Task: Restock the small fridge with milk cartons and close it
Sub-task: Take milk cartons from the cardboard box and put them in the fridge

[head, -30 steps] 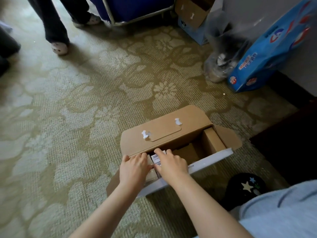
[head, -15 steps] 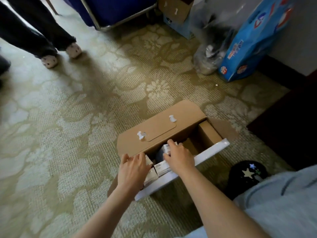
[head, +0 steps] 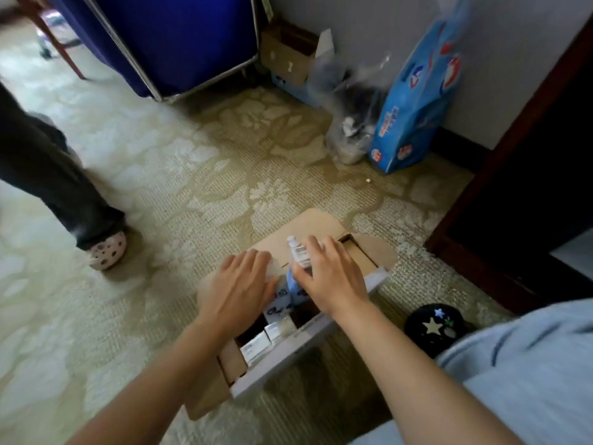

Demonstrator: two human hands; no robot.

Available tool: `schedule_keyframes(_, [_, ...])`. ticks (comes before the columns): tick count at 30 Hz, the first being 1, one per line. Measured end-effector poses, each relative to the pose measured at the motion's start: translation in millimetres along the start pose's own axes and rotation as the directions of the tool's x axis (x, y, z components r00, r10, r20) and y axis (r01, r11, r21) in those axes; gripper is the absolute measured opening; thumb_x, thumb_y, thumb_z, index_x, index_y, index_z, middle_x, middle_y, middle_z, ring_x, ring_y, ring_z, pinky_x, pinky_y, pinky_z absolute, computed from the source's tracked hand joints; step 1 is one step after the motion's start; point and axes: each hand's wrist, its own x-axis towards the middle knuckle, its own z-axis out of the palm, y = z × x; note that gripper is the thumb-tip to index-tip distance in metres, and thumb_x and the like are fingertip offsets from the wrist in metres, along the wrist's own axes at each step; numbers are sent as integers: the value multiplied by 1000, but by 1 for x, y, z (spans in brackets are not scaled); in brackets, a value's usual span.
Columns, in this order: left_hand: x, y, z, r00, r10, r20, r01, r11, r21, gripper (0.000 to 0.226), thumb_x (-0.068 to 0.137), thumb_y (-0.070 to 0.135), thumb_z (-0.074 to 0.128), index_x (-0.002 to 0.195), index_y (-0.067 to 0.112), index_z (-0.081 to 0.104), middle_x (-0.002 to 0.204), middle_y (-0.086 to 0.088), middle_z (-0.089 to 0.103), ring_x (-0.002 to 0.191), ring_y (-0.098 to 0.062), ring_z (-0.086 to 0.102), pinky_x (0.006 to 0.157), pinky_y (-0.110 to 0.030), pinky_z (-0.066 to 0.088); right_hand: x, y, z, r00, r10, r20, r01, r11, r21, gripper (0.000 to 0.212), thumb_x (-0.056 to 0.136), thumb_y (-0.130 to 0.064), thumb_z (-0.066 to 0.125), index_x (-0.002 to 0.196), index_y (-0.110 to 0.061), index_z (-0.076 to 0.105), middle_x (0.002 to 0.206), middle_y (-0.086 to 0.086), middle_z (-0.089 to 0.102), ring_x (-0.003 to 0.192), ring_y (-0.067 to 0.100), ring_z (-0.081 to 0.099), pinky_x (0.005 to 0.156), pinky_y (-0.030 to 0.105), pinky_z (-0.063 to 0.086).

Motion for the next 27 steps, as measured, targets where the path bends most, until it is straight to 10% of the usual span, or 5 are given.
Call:
schedule_keyframes(13, [110,86,-109,912,362,-194,-389,913,-124,52,95,53,18,103,14,53,90,-2,60,77,-19,57,64,-31,51,-38,44,-169,936,-40,-349,-50,968,-246,59,84,-66,23,115,-21,46,107,3,54,102,26,56,65,30,33])
schedule_keyframes(20, [159,177,-176,732,616,-291,-647,763,-13,55,96,53,13,99,17,55,88,2,58,74,-11,54,62,-15,41,-86,93,-249,839,19,-543,-170,958,-229,69,79,-75,14,111,-24,47,98,0,54,85,27,62,65,38,50])
schedule_keyframes(27, [194,277,-208,574,743,-345,-789,614,9,46,91,43,31,92,6,59,84,-6,59,72,-23,60,60,-31,51,-141,145,-313,737,71,-672,-298,927,-229,64,82,-72,16,115,-26,45,98,-2,54,76,21,58,60,35,47])
